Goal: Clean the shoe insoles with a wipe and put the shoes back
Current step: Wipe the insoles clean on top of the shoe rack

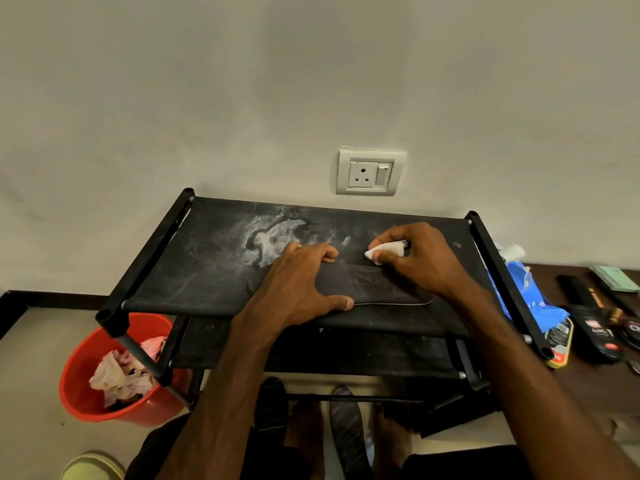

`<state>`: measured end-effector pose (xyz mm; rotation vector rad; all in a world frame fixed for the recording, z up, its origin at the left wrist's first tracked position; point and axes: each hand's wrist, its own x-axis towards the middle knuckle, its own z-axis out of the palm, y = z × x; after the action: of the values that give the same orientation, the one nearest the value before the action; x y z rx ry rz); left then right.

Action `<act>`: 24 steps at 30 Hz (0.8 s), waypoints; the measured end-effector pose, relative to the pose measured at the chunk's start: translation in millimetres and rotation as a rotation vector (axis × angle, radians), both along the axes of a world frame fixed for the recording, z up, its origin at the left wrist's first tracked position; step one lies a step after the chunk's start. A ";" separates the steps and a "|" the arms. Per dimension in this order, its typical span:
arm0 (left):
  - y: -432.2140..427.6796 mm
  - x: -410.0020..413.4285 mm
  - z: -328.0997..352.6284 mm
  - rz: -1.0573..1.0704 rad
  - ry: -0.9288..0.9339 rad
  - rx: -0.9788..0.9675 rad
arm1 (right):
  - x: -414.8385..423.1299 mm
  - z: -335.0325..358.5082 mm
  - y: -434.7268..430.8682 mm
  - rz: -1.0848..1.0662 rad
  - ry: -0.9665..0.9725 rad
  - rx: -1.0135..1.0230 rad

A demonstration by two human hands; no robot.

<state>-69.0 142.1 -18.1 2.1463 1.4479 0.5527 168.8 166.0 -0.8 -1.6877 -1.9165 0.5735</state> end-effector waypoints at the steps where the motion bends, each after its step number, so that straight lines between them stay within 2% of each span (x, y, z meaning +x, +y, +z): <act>1: -0.4 -0.7 0.1 -0.003 0.003 -0.004 | -1.0 -0.4 -0.3 0.014 0.000 -0.015; 11: 1.0 3.6 -2.8 -0.006 0.076 -0.005 | -12.0 -4.9 4.9 0.057 -0.105 -0.092; 21: 0.5 5.3 -2.3 0.008 0.095 -0.025 | -43.6 -0.5 1.5 0.253 -0.177 -0.087; 24: -0.3 5.5 -2.0 0.007 0.089 -0.023 | -35.9 1.5 2.7 0.223 -0.211 -0.079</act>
<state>-63.6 141.8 -20.1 2.1736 1.5014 0.4461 132.9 168.7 0.7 -1.6500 -2.2799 0.5809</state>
